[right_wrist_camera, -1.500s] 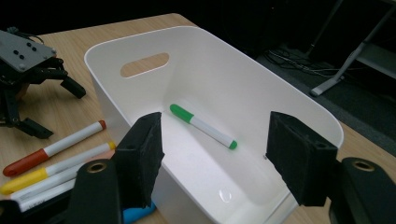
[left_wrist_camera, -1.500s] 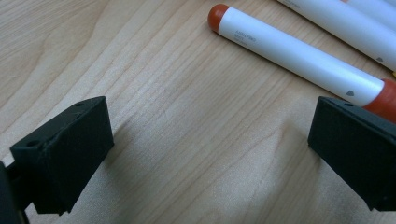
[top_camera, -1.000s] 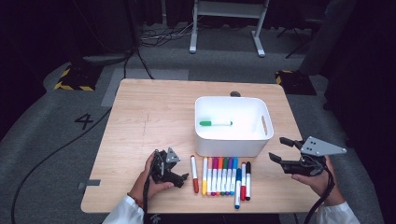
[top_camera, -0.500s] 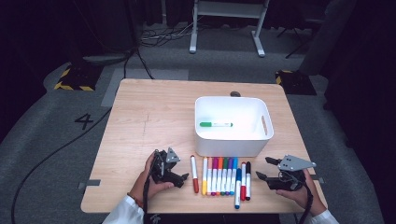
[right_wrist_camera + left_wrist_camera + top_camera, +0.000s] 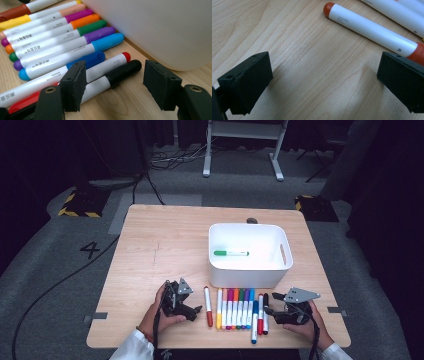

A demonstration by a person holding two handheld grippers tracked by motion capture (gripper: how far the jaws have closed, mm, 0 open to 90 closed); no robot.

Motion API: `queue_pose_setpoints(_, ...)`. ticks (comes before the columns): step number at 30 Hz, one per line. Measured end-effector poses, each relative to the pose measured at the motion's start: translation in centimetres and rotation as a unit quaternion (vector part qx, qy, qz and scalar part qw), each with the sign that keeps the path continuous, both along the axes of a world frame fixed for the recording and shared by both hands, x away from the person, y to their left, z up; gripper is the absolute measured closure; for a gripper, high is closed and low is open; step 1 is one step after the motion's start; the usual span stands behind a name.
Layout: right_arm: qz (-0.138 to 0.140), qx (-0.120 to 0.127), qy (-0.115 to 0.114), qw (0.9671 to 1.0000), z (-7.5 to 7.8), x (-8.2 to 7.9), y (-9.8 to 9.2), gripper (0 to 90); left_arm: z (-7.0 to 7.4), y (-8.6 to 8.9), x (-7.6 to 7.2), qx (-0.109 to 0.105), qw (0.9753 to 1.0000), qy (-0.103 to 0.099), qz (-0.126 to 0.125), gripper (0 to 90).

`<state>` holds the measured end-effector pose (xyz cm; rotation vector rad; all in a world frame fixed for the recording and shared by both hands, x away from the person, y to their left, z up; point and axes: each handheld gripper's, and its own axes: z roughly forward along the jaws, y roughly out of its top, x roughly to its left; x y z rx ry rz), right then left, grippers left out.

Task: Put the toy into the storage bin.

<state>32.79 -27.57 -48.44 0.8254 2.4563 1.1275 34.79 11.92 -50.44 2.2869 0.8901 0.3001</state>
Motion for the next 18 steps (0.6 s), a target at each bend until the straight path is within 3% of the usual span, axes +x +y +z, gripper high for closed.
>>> queue_pose_setpoints(5,-0.009,-0.012,0.003,0.9999,-0.8,0.3,0.1,37.6,0.0,0.0,0.0,0.0,1.0,0.0,0.0,0.1)
queue_pose_setpoints(8,-0.017,-0.007,0.009,0.9998,-1.0,0.5,-0.4,39.9,0.0,0.0,0.0,0.0,1.0,0.0,0.0,0.1)
queue_pose_setpoints(18,-0.044,-0.009,0.026,0.9987,-1.4,1.1,-2.2,56.8,0.0,0.0,0.0,0.0,1.0,0.0,0.0,0.1)
